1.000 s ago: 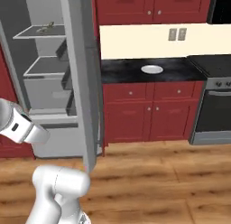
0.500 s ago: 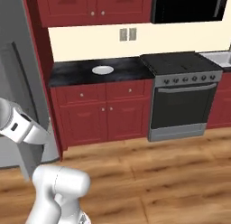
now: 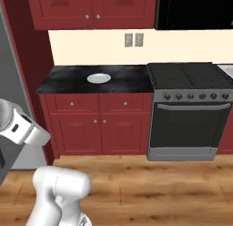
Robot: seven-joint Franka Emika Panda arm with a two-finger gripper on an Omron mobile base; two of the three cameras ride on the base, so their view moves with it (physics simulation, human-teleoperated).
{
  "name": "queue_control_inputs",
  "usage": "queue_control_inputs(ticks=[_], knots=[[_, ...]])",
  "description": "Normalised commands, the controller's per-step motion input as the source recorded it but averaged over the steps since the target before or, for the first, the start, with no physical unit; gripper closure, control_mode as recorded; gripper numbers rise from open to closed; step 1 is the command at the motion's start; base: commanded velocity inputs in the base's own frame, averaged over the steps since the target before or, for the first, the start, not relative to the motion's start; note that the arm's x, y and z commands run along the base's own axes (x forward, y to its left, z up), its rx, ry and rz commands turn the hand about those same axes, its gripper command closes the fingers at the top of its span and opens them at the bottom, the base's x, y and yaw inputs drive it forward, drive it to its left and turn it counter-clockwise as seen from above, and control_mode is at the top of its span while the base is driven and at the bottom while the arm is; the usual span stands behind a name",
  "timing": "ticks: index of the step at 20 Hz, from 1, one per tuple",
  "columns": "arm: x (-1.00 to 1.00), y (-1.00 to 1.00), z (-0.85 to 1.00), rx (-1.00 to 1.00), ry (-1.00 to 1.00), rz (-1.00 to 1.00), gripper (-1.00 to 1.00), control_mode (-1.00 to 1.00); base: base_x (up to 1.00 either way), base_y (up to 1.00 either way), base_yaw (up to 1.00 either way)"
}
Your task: Place the fish on the counter behind the older fish on the same shelf of the fridge to maintain FIFO order. Close the fridge door when finished.
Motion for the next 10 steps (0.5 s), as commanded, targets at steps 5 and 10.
queue_control_inputs(ticks=[5, 10], knots=[[0.0, 0.0, 0.0, 0.0, 0.0, 0.0, -1.0, 1.0, 1.0, -0.07, 0.56], [0.0, 0.0, 0.0, 0.0, 0.0, 0.0, -1.0, 1.0, 0.81, -0.41, 0.56]])
